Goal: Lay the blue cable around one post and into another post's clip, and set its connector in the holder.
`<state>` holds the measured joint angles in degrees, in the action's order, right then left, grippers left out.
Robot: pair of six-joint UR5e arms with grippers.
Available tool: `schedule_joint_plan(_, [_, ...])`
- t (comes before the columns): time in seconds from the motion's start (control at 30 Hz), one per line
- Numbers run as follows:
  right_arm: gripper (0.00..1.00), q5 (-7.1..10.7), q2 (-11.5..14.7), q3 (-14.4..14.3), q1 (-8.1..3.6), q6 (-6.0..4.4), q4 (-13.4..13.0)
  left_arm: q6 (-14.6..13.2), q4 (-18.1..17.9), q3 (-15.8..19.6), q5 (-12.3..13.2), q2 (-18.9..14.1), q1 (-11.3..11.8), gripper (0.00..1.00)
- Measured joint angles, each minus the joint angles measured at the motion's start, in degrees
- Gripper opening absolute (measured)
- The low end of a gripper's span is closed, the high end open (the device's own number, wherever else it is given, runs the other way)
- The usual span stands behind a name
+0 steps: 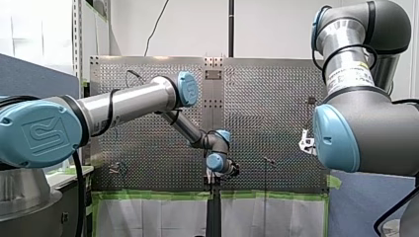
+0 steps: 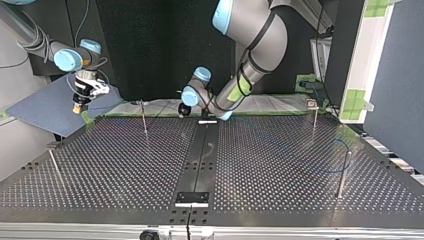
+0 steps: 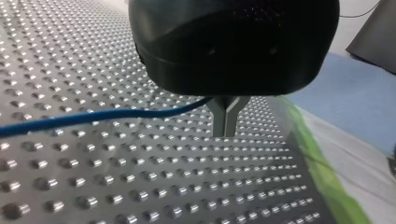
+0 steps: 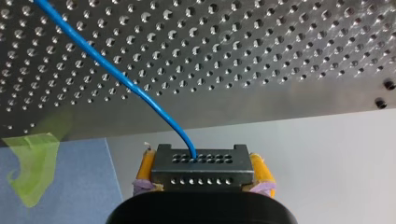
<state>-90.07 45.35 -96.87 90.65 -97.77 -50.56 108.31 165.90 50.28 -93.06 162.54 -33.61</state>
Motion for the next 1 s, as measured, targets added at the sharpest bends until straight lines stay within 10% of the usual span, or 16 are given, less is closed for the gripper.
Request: schedule_joint_plan(1.0, [0.00,0.14,-4.81,8.19,0.40,0.36,1.21,-0.51,-4.66,-0.34,2.62,0.00,2.61,0.02])
